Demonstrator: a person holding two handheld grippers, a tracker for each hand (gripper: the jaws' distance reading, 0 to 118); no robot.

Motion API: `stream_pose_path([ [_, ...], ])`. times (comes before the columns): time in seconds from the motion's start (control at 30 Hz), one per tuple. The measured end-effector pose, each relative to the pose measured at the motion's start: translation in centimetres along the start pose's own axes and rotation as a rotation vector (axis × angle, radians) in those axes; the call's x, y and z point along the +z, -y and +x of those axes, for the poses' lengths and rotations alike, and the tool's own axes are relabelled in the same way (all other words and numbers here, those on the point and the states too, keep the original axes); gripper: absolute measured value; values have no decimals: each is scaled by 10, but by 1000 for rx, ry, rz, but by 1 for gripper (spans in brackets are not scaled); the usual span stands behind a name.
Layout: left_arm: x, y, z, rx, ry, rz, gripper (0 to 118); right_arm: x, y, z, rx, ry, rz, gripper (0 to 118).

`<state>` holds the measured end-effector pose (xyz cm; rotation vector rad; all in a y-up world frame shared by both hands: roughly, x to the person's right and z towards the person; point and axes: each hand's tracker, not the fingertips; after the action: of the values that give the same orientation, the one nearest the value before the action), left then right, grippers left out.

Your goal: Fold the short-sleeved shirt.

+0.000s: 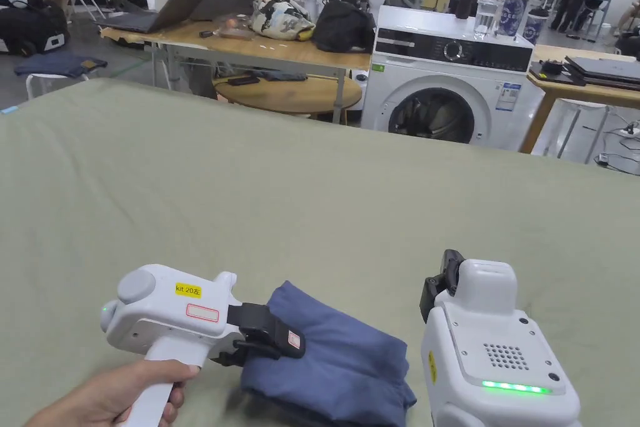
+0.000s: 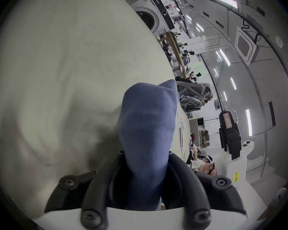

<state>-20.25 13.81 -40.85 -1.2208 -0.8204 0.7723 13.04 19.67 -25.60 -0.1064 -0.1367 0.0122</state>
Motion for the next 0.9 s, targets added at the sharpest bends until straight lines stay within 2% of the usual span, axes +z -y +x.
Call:
stream_pose_path([
  [0.3, 146, -27, 6, -52, -179, 60, 20, -19, -13, -64, 41, -113, 0, 0],
  [0.6, 297, -77, -41, 44, -504, 122, 20, -40, -13, -135, 35, -223, -30, 0],
  [0.9, 388, -106, -78, 119, -835, 161, 20, -50, -6, -158, 57, -245, -85, 0],
])
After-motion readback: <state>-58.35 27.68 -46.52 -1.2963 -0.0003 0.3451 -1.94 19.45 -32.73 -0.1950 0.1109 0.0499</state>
